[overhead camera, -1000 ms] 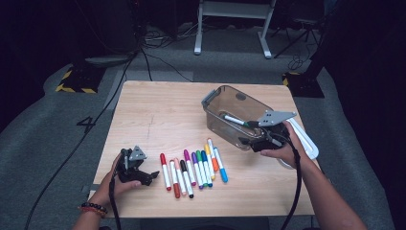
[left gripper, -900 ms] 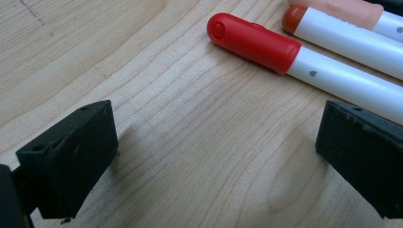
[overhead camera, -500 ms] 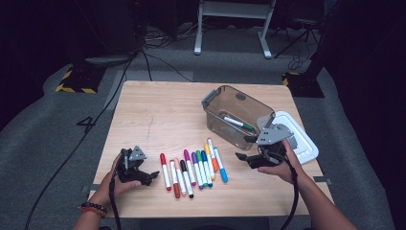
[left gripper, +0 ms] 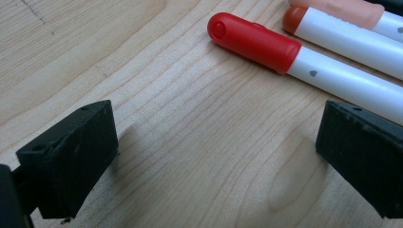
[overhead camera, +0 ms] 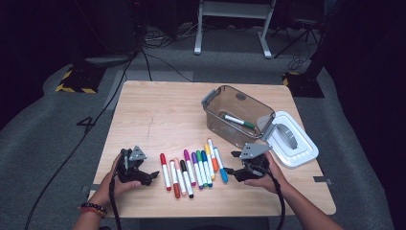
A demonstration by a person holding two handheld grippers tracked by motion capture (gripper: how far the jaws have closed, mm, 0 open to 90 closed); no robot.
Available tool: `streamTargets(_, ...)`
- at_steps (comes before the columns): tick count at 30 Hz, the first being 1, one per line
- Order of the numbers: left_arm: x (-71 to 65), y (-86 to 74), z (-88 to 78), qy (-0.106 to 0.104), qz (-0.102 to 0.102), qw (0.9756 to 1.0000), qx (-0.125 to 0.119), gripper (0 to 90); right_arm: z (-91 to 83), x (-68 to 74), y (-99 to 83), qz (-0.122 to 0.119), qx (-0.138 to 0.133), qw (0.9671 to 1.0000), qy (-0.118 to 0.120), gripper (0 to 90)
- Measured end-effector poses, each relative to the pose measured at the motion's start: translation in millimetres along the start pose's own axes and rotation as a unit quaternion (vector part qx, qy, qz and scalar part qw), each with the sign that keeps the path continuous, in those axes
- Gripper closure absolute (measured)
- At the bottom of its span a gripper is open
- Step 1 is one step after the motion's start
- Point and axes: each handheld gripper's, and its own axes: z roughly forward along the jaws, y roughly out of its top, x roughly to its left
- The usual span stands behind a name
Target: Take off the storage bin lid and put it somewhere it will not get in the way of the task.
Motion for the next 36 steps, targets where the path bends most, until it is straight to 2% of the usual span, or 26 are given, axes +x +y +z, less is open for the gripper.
streamTargets(3,0.0,0.0,0.0,0.000,0.000,1.0000,0.000,0.5,14.2,3.1,-6.2,-0.003,0.019,0.9998,0.000,32.9)
streamTargets(5,0.1,0.0,-0.1,0.000,0.000,1.0000,0.000,0.5,23.9,3.1,-9.0,0.004,0.026,0.9996,0.006,32.7)
streamTargets(8,0.0,0.0,0.0,0.000,0.000,1.0000,0.000,0.4,28.8,2.4,-9.7,0.010,0.027,0.9995,0.008,32.8)
streamTargets(15,0.0,0.0,0.0,0.000,0.000,1.0000,0.000,0.5,33.7,-4.4,-16.9,0.018,0.047,0.9987,-0.008,35.9)
streamTargets(20,0.0,0.0,0.1,0.000,0.000,1.0000,0.000,0.5,29.8,-19.0,-26.0,0.041,0.054,0.9975,-0.016,44.9)
streamTargets(25,0.0,0.0,0.0,0.000,0.000,1.0000,0.000,0.5,25.9,-33.6,-35.1,0.060,0.063,0.9959,-0.024,57.6)
streamTargets(29,-0.1,-0.1,0.0,0.000,0.000,1.0000,0.000,0.5,23.0,-38.1,-37.3,0.061,0.064,0.9957,-0.029,63.2)
streamTargets(30,-0.1,-0.1,0.0,0.000,0.000,1.0000,0.000,0.5,21.4,-41.2,-39.5,0.076,0.062,0.9947,-0.029,66.7)
streamTargets(31,-0.1,-0.1,0.0,0.000,0.000,1.0000,0.000,0.5,21.4,-41.2,-39.5,0.076,0.062,0.9947,-0.029,66.7)
streamTargets(32,-0.2,-0.1,-0.2,0.001,0.000,1.0000,0.001,0.5,19.8,-43.1,-40.5,0.078,0.064,0.9942,-0.037,71.7)
streamTargets(36,-0.4,-0.2,-0.2,0.002,-0.002,1.0000,0.000,0.5,18.8,-45.4,-41.5,0.084,0.063,0.9936,-0.040,74.1)
